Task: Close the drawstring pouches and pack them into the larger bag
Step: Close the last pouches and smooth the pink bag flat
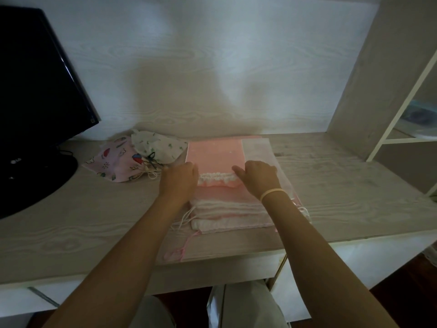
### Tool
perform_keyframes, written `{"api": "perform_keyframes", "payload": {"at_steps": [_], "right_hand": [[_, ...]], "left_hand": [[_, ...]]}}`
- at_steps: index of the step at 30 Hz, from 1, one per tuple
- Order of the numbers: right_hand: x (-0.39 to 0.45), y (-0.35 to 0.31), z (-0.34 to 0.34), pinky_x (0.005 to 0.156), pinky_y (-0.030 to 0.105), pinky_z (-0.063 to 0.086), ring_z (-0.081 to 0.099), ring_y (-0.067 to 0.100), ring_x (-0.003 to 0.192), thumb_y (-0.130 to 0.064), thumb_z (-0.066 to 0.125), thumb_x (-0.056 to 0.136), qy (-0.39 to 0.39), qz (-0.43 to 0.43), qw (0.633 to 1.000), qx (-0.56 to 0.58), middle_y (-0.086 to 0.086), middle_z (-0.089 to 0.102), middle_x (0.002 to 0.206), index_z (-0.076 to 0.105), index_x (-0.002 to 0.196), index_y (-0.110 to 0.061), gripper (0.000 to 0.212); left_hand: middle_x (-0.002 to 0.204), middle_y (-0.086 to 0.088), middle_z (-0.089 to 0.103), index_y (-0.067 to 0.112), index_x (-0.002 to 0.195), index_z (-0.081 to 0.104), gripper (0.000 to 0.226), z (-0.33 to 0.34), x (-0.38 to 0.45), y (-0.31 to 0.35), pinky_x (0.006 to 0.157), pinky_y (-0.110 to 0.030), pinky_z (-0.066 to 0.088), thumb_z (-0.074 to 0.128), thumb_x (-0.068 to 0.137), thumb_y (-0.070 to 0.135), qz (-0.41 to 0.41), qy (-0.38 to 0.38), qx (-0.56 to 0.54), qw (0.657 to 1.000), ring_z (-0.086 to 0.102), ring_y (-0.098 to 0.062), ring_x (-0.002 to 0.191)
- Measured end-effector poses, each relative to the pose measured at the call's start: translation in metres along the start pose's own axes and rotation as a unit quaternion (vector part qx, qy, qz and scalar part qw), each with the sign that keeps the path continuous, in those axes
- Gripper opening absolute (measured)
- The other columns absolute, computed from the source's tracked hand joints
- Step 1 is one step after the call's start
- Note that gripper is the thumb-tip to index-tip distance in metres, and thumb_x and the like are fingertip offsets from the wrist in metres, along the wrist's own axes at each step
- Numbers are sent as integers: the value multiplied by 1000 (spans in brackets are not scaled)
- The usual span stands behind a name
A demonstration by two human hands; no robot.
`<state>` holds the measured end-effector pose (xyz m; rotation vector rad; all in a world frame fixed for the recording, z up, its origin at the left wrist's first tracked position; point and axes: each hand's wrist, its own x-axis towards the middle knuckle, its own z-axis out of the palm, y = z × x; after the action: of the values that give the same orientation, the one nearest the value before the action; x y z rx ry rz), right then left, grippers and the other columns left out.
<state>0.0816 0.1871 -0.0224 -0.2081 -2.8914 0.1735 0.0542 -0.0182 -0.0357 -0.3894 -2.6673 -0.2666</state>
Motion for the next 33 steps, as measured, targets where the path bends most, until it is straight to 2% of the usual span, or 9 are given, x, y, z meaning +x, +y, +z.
{"api": "perform_keyframes", "payload": {"at_steps": [3, 7, 12, 16, 19, 21, 25, 30, 33], "right_hand": [[2, 0, 2, 76, 39, 48, 54, 24, 72, -50, 45, 97, 2, 11, 998, 68, 1, 49, 67, 49, 74, -14, 42], [1, 6, 1, 79, 40, 49, 59, 29, 81, -36, 47, 99, 53, 30, 993, 102, 9, 58, 80, 51, 82, -12, 30], [2, 27, 3, 83, 39, 46, 61, 31, 91, -38, 42, 100, 58, 88, 993, 52, 12, 65, 95, 58, 94, -8, 35], [4, 30, 0, 73, 32, 43, 60, 30, 87, -42, 43, 99, -29, 70, 995, 65, 13, 62, 85, 59, 84, -8, 41], [7, 32, -22, 59, 30, 34, 46, 23, 60, -52, 42, 97, -127, 75, 974, 171, 6, 45, 61, 41, 61, -12, 54], [6, 29, -35, 65, 31, 38, 43, 20, 58, -51, 42, 96, -153, 63, 954, 248, 7, 46, 63, 42, 63, -10, 53], [14, 13, -56, 67, 29, 43, 55, 23, 69, -25, 51, 88, -180, 11, 927, 329, 6, 59, 70, 57, 70, -9, 24], [43, 0, -62, 71, 28, 45, 60, 23, 82, -22, 61, 85, -132, -64, 971, 188, 4, 65, 84, 64, 81, -10, 13], [52, -4, -52, 82, 26, 46, 58, 16, 92, -19, 67, 86, -53, -85, 977, 189, 0, 65, 100, 69, 91, -16, 7]], "left_hand": [[68, -16, 56, 7, 69, 56, 45, 0, -2, 3, 59, -34, 36, 35, 103, 26, -12, -31, -43, 999, 61, -35, 72], [65, -21, 55, -6, 73, 64, 40, -3, 0, 4, 53, -33, 25, 43, 98, 18, -53, -19, -70, 996, 54, -34, 64], [74, -25, 62, -6, 73, 61, 40, 8, -9, -16, 56, -37, 39, 43, 98, 20, -106, -17, -87, 990, 60, -38, 71], [69, -20, 57, 8, 60, 53, 41, 10, -12, -20, 55, -33, 30, 46, 97, 24, -137, -30, -143, 980, 59, -36, 70], [65, -13, 54, 9, 60, 51, 40, -5, -5, -19, 61, -32, 35, 51, 92, 32, -221, -63, -272, 934, 53, -29, 66], [64, -5, 51, 11, 62, 53, 43, -16, 6, -11, 67, -31, 38, 53, 91, 42, -257, -102, -325, 905, 50, -24, 65], [61, -5, 48, 16, 61, 49, 36, -34, 32, 7, 59, -31, 32, 53, 86, 42, -191, -107, -329, 919, 47, -22, 61], [69, -5, 45, 18, 64, 42, 21, -45, 55, 14, 63, -33, 30, 45, 78, 34, -108, -156, -282, 940, 45, -23, 68], [91, -7, 49, 16, 78, 56, 16, -36, 65, 17, 75, -35, 41, 50, 83, 30, -83, -112, -165, 976, 48, -27, 86]]}}
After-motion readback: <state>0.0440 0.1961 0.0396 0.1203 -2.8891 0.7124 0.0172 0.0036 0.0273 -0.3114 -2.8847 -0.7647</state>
